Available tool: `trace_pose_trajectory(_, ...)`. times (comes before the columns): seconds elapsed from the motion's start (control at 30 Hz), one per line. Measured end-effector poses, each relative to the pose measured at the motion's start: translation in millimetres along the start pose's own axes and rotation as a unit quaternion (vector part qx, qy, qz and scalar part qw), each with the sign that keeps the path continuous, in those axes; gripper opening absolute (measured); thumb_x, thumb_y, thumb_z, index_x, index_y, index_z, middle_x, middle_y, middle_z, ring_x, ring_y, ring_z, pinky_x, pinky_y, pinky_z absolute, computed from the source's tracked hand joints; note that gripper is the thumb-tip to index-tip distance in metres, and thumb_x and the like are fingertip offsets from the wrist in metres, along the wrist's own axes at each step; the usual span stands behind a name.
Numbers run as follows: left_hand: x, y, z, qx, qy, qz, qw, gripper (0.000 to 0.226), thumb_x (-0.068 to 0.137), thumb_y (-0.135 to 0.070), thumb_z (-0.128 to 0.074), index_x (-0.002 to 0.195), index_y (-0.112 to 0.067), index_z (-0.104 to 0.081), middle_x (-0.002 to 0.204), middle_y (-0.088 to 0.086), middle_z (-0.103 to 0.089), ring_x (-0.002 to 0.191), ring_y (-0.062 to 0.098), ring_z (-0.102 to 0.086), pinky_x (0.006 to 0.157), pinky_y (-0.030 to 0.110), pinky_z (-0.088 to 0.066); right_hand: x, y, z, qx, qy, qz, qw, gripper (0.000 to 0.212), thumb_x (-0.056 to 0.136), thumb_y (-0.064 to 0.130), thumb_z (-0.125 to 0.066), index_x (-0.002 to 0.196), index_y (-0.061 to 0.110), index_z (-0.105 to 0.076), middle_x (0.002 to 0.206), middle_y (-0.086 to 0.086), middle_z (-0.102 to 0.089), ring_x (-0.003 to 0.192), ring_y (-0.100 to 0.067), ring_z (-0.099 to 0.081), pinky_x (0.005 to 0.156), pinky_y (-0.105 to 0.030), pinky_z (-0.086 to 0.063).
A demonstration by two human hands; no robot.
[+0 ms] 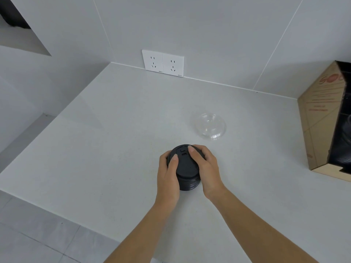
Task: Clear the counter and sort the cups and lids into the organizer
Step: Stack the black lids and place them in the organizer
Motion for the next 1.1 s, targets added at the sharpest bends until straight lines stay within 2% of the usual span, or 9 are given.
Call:
trace_pose_trajectory(0.1,-0.6,4.7,0.7,-0.017,-0.005,-0.014,1.000,0.016,0.097,-0.014,-0.044,0.109,-0.015,-0.053,0.104,-0.002,-0.060,0.081,-0.007,-0.060,0.068,0.010,-0.048,-1.9,-4.9,-0.5,-0.009,-0.001,0.009,1.000,0.009,0.089,0.021,-0.060,0.096,0.019,-0.066,0.094,0.003,-0.069,0.087,-0.010,-0.065,0.076,-0.026,-0.053)
trace_pose_trajectory(0.23,1.5,6.3,0.0,-0.011,-0.003,-0.033,0.999,0.010,0.092,-0.022,-0.048,0.101,-0.022,-0.054,0.099,-0.004,-0.060,0.083,-0.002,-0.060,0.069,0.013,-0.049,-2.9,-5.1,-0.7,-0.002,-0.007,0.018,1.000,0.008,0.090,0.019,-0.059,0.094,0.020,-0.065,0.093,0.004,-0.068,0.085,-0.008,-0.064,0.072,-0.022,-0.052)
trace_pose_trajectory(0.3,0.8,6.6,-0.7,-0.009,-0.017,-0.034,0.999,0.009,0.091,-0.024,-0.050,0.099,-0.025,-0.054,0.099,-0.004,-0.061,0.089,0.005,-0.060,0.070,0.015,-0.050,-4.6,-5.8,-0.4,0.015,-0.024,0.021,0.999,0.008,0.090,0.017,-0.058,0.093,0.018,-0.065,0.093,0.001,-0.069,0.084,-0.011,-0.065,0.069,-0.021,-0.052)
trace_pose_trajectory(0.4,-1.5,4.8,0.4,-0.002,-0.053,-0.048,0.997,0.019,0.079,-0.033,-0.054,0.097,-0.029,-0.056,0.100,-0.007,-0.063,0.094,0.011,-0.061,0.077,0.024,-0.052,-7.4,-8.2,0.4,0.050,-0.044,0.022,0.997,0.011,0.089,0.016,-0.060,0.096,0.011,-0.066,0.095,-0.006,-0.069,0.087,-0.016,-0.065,0.070,-0.023,-0.053)
trace_pose_trajectory(0.47,-0.7,1.3,0.6,0.003,-0.059,-0.062,0.996,0.023,0.076,-0.033,-0.058,0.098,-0.027,-0.058,0.100,-0.007,-0.064,0.095,0.011,-0.062,0.082,0.028,-0.052,-9.0,-9.3,0.3,0.072,-0.049,0.023,0.996,0.015,0.087,0.017,-0.061,0.098,0.008,-0.066,0.096,-0.008,-0.069,0.088,-0.019,-0.065,0.072,-0.026,-0.053)
trace_pose_trajectory(0.57,2.7,-4.0,1.2,0.001,-0.055,-0.071,0.996,0.024,0.074,-0.029,-0.060,0.097,-0.025,-0.060,0.098,-0.007,-0.065,0.091,0.008,-0.063,0.080,0.025,-0.052,-10.7,-7.2,-0.6,0.090,-0.054,0.029,0.994,0.016,0.085,0.018,-0.064,0.097,0.008,-0.066,0.093,-0.006,-0.070,0.087,-0.018,-0.066,0.072,-0.026,-0.053)
trace_pose_trajectory(0.7,6.2,-7.7,0.7,-0.007,-0.044,-0.073,0.996,0.022,0.074,-0.028,-0.058,0.096,-0.024,-0.060,0.096,-0.007,-0.066,0.089,0.008,-0.063,0.077,0.023,-0.052,-10.6,1.2,-4.3,0.073,-0.051,0.053,0.995,0.028,0.074,0.027,-0.063,0.097,0.011,-0.065,0.092,-0.003,-0.070,0.085,-0.014,-0.066,0.072,-0.024,-0.053)
trace_pose_trajectory(0.83,6.8,-5.0,2.3,-0.029,-0.037,-0.062,0.997,0.021,0.074,-0.027,-0.057,0.095,-0.024,-0.060,0.096,-0.005,-0.066,0.086,0.007,-0.063,0.071,0.018,-0.051,-11.8,1.9,-5.1,0.047,-0.051,0.063,0.996,0.030,0.073,0.027,-0.063,0.098,0.011,-0.065,0.094,-0.004,-0.069,0.085,-0.011,-0.066,0.070,-0.022,-0.052)
trace_pose_trajectory(1.1,7.5,-13.0,-1.2,-0.028,-0.019,-0.098,0.995,0.025,0.071,-0.032,-0.061,0.095,-0.024,-0.060,0.095,-0.007,-0.065,0.086,0.004,-0.063,0.072,0.018,-0.051,-13.0,7.8,-2.9,0.053,-0.060,0.092,0.993,0.032,0.074,0.025,-0.063,0.101,0.008,-0.064,0.097,-0.007,-0.069,0.089,-0.016,-0.066,0.073,-0.025,-0.054)
Point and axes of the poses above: each hand's wrist, its own x-axis towards the middle knuckle, its own z-axis out of the back of the hand, y = z × x, the point moved 7 cm from there along x, towards the middle knuckle
